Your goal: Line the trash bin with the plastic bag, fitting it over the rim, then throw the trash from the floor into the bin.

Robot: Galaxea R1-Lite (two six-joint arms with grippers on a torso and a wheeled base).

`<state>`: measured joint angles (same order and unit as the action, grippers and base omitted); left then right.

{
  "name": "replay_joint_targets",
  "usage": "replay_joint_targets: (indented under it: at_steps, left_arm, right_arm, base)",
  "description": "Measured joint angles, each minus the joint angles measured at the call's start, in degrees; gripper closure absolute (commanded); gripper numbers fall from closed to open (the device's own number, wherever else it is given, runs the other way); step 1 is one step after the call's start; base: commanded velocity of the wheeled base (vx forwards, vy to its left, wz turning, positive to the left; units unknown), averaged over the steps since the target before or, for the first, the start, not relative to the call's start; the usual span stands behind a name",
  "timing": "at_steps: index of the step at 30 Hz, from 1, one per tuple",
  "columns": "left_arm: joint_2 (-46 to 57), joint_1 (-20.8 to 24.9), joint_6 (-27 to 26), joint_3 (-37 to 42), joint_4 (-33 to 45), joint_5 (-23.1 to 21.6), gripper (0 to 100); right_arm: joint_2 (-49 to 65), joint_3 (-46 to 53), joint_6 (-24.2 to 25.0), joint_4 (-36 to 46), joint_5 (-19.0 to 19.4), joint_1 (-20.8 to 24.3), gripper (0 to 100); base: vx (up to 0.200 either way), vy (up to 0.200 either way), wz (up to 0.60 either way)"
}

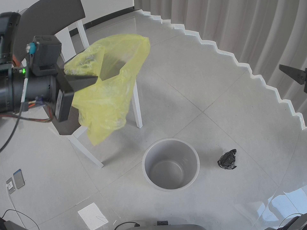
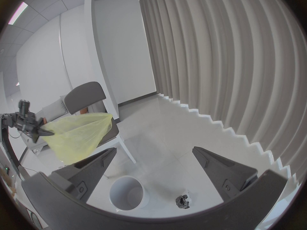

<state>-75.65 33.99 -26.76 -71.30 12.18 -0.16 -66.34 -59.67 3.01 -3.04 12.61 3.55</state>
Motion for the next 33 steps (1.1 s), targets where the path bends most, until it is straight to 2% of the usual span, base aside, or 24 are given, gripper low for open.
replay_joint_targets:
  at_steps: [5, 8, 16, 27, 33]
  left_arm:
    - [2.3, 7.1, -9.9, -4.0, 8.6, -1.2, 100]
    - [2.6, 9.4, -12.3, -5.3, 10.2, -1.6, 100]
    - [2.4, 13.0, -12.7, -6.2, 10.4, -1.7, 100]
    - [1.7, 13.9, -13.6, -6.0, 9.9, -1.5, 100]
    - [1.6, 14.0, -13.6, -6.1, 8.8, -1.0, 100]
  right_arm:
    - [-8.2, -5.2, -0.5, 0.3, 2.9, 1.1, 0]
    - [-11.8, -7.2, -0.6, 0.4, 4.1, 2.3, 0]
    - [-17.9, -9.6, -0.4, 0.5, 5.0, 4.5, 0]
    - [-19.9, -8.7, 0.1, 3.0, 9.1, 7.3, 0]
    - [-17.9, -4.8, 1.8, 2.9, 10.6, 8.4, 0]
  base:
    - [0.000, 0.000, 0.00]
    - [0.000, 0.000, 0.00]
    - [0.000, 0.000, 0.00]
    - [0.000, 0.000, 0.00]
    - [0.000, 0.000, 0.00]
